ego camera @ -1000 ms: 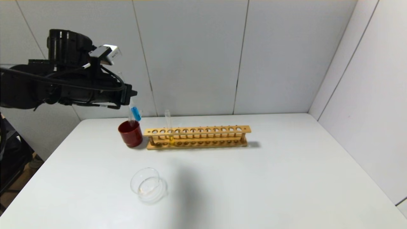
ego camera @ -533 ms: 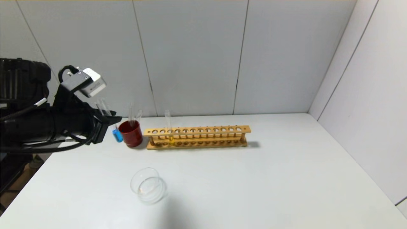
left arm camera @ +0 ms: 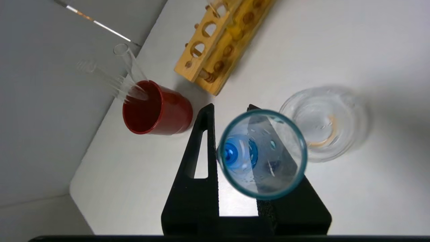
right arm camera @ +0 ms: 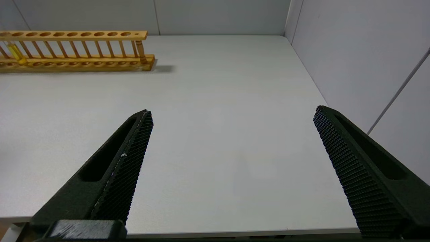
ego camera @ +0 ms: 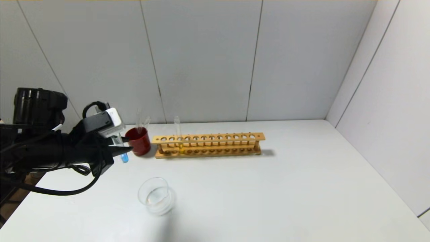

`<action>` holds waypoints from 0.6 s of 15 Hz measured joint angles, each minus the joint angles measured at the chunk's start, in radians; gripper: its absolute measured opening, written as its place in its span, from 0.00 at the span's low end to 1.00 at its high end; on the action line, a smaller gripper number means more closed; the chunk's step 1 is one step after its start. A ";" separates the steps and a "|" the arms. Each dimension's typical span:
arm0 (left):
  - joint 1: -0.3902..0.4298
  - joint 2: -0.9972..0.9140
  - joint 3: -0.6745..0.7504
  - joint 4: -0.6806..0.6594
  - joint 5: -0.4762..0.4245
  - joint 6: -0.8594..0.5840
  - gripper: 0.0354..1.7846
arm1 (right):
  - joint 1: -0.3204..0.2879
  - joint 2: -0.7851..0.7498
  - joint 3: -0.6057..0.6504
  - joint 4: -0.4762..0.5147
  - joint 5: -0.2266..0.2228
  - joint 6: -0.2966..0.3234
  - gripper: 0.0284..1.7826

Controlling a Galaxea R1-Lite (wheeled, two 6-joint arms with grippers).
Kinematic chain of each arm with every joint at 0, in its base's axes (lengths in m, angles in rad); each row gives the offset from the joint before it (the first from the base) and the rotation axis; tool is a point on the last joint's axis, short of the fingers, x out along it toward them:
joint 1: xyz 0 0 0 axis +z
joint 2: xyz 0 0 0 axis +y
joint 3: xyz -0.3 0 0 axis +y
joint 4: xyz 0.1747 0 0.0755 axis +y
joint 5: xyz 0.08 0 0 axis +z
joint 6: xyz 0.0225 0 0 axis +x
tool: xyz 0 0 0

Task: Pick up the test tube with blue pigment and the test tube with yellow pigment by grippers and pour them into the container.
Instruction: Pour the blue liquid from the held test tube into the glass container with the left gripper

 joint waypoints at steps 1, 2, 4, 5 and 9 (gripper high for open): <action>0.016 0.021 0.006 0.003 -0.021 0.086 0.17 | 0.000 0.000 0.000 0.000 0.000 0.000 0.98; 0.031 0.038 0.013 0.002 -0.034 0.171 0.17 | 0.000 0.000 0.000 0.000 0.000 0.000 0.98; 0.049 0.062 0.009 0.002 -0.047 0.339 0.17 | 0.000 0.000 0.000 0.000 0.000 0.000 0.98; 0.051 0.071 0.004 0.000 -0.049 0.406 0.17 | 0.001 0.000 0.000 0.000 0.000 0.000 0.98; 0.050 0.082 0.021 -0.001 -0.045 0.552 0.17 | 0.000 0.000 0.000 0.000 0.000 0.000 0.98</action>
